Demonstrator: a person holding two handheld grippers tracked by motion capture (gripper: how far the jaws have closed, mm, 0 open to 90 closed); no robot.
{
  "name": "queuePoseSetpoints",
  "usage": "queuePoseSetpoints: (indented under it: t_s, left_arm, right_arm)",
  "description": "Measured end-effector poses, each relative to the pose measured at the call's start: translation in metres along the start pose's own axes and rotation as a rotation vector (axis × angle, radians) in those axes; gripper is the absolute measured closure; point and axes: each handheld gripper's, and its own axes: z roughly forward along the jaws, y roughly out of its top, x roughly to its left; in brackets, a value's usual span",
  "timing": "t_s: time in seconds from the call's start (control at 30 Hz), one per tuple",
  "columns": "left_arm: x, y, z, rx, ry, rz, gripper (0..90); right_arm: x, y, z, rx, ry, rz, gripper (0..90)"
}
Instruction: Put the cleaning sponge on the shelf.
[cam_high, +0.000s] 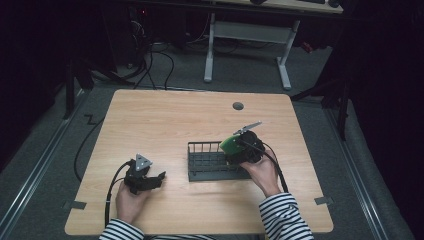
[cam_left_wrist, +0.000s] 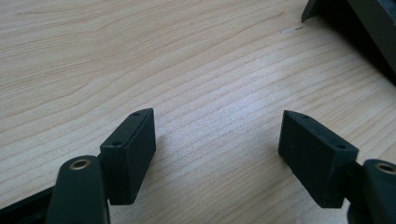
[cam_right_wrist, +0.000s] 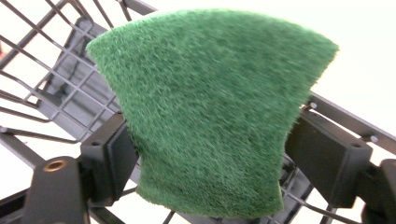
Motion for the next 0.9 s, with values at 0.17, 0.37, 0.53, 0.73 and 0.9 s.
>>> queuePoseSetpoints:
  t_s: [0.17,0.37,0.53,0.73,0.9]
  left_arm:
    - [0.0,0.0,0.0,0.0,0.0,-0.001,28.1]
    - [0.0,0.0,0.0,0.0,0.0,0.0,28.1]
    - [0.0,0.0,0.0,-0.001,0.0,-0.001,28.1]
    - [0.0,0.0,0.0,-0.001,-0.001,-0.001,27.9]
    - [0.0,0.0,0.0,-0.001,-0.001,-0.001,27.9]
  right_arm:
    - [-0.005,-0.006,-0.008,-0.017,0.002,0.017,14.8]
    - [-0.012,-0.011,-0.022,-0.064,0.008,0.037,14.6]
    - [-0.014,-0.014,-0.032,-0.105,0.031,0.045,14.8]
    - [-0.016,-0.019,-0.043,-0.141,0.034,0.048,15.2]
    - [-0.02,-0.025,-0.054,-0.169,0.02,0.05,16.1]
